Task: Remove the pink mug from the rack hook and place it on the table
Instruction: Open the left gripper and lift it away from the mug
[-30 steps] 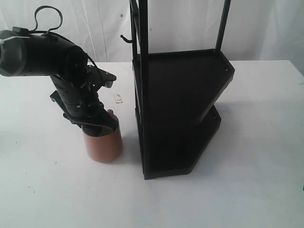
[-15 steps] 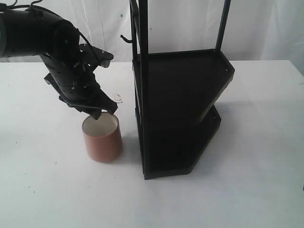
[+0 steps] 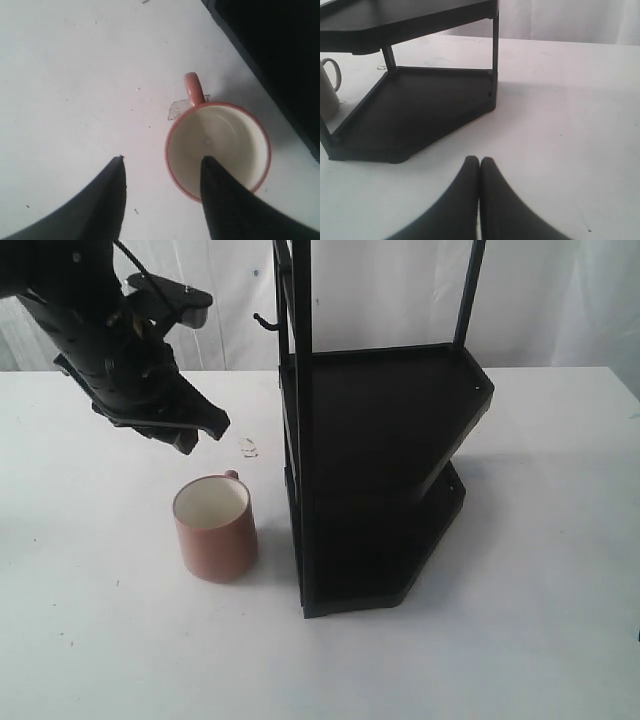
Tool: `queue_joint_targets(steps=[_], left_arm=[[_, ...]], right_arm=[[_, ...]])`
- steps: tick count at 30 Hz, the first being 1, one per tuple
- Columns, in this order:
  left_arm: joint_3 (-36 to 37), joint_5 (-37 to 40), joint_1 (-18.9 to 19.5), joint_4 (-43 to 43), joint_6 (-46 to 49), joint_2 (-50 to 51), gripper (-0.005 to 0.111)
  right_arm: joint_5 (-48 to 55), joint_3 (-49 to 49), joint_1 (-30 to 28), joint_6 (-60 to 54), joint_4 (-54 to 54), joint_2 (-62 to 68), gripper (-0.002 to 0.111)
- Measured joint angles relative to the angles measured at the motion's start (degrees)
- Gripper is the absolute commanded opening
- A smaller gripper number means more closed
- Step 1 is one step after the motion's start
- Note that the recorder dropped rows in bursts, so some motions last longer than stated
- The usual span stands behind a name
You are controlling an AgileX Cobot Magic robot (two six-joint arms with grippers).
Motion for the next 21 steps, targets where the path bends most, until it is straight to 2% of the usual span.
queue_joint_targets(steps=[4,8,16,21], left_arm=[[0.0,1.28,0.0,-2.08,2.43,-2.98,0.048],[0.27,1.8,0.0,-2.71,3.09,-6.09,0.038],[6.27,1.39,0.0,-2.93,3.3,-14.48,0.0],[13.36,-1.39,0.0,-2.93,2.58,-21.06,0.0]], right_arm=[[0.0,0.0,0.0,0.0,0.0,0.0,0.0],[0.0,0.0,0.0,0.0,0.0,0.0,0.0],[0.0,0.0,0.0,0.0,0.0,0.0,0.0],[0.0,0.0,0.0,0.0,0.0,0.0,0.0]])
